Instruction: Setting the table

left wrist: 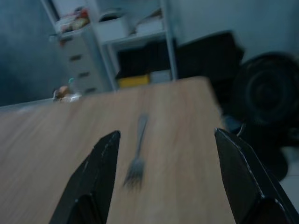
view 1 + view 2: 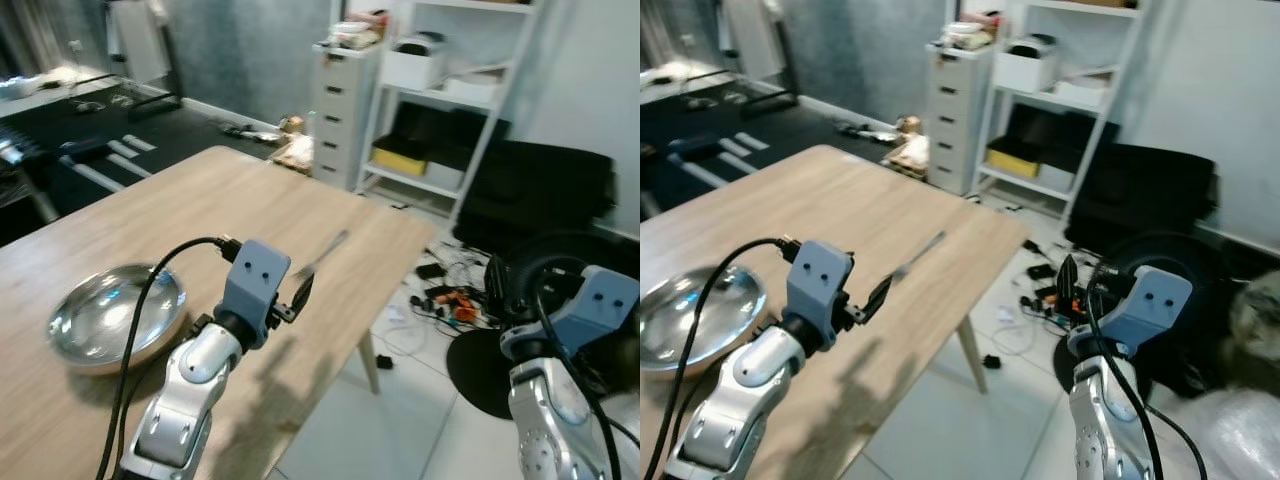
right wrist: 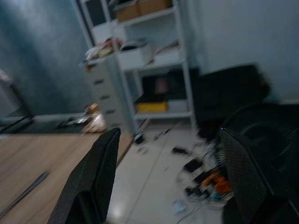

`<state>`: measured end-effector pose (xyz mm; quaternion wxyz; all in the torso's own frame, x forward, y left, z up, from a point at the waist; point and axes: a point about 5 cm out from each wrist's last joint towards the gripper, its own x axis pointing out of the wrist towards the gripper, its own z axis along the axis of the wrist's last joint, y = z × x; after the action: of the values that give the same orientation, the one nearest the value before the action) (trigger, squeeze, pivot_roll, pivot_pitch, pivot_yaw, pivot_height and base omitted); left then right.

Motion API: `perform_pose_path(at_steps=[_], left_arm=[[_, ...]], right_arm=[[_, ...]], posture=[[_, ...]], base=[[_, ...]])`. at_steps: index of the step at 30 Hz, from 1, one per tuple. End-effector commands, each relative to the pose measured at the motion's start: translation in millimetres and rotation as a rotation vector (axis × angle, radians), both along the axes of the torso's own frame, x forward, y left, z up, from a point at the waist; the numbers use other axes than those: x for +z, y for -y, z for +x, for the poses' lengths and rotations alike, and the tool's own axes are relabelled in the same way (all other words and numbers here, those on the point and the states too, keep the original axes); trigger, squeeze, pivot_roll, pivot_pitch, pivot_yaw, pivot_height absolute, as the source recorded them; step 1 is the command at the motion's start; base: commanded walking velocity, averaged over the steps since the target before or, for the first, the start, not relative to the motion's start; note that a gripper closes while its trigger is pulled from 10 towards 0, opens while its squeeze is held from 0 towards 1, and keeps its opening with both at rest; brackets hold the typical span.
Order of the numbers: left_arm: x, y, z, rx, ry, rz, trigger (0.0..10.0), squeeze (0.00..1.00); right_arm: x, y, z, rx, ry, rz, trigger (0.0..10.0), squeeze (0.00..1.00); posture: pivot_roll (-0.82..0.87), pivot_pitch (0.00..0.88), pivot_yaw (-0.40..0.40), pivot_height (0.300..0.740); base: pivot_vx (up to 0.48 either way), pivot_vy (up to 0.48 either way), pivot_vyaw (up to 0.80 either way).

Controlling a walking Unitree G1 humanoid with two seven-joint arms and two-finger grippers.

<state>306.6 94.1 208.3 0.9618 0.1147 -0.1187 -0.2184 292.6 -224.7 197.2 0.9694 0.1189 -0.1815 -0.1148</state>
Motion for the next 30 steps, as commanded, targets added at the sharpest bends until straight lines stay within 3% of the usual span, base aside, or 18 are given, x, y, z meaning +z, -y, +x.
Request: perform_pose_path(at_steps=[1,30], left_arm=[[-5.7,-4.6,-0.2,0.01,-0.023,0.0,10.0,0.0],[-7.2,-5.2,0.8,0.013,-0.026,-0.002,10.0,0.0]], right_arm=[[-4.2,-1.9,-1.0,0.002,-0.013,0.007,10.0,0.0],[-5.1,-5.1,0.6,0.016,-0.021,-0.002,10.0,0.0]], posture=[[0.03,0.05,0.077,0.74],[0.03,0.045,0.076,0.74]], base=[[0.0,0.0,-0.8],[0.0,0.0,-0.8]])
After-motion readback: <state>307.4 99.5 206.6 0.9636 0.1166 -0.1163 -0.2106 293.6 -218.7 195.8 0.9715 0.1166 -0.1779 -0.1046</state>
